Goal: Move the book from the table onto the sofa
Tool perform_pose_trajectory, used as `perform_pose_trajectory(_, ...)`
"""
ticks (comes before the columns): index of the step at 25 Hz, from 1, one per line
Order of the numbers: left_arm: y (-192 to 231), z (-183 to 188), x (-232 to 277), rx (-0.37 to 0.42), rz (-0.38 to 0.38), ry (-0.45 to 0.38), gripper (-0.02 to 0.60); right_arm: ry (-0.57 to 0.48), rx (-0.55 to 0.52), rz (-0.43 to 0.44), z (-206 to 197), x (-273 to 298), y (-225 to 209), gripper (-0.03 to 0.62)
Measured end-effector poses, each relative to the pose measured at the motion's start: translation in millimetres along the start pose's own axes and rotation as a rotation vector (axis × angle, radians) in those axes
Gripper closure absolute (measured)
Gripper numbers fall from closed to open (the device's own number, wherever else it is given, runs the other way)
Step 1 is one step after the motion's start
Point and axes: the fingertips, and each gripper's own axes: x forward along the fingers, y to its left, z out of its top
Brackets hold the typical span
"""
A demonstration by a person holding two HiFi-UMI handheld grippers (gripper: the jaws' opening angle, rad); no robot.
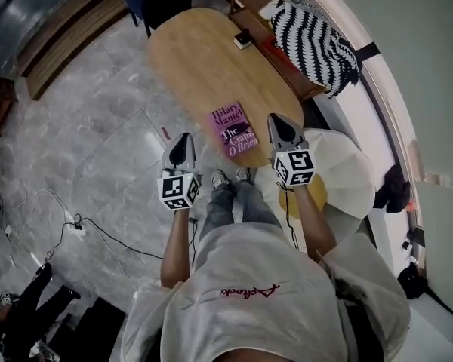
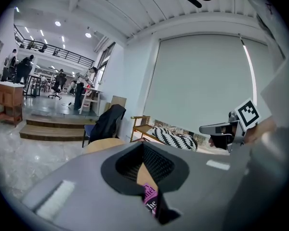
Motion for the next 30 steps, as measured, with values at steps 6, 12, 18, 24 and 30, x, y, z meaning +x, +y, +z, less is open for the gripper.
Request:
perform_pose_trajectory(6,-1.9,-13.8,11.4,0.001,0.018,0.026,0.572,0.008,0.005,0.041,-11.3,16.3,-7.3,0.586)
perform_pose_trajectory(12,-13.5,-27.0,24.9,0.006,0.028,0.051,0.572,0.018,0.014,0.076,-25.4,25.2,-19.9,0.586)
perform_pose_trajectory(18,-20.6,-55.8,35.3,-0.012,0.045,0.092,0.572,0.067,0.04,0.092,-60.0,28.2,-31.8,0.586)
perform_pose_trajectory(24,-23.2,-93.0,40.6,-0.038,0.058,0.139,0.572,0.122,0.064,0.104,-101.9,30.8,-34.1,0.586)
perform_pose_trajectory(30,-25.8,-126.7,44.0,-0.054,0.064,0.175,0.572,0.163,0.087,0.119,-140.2,34.1,-33.2,0.586)
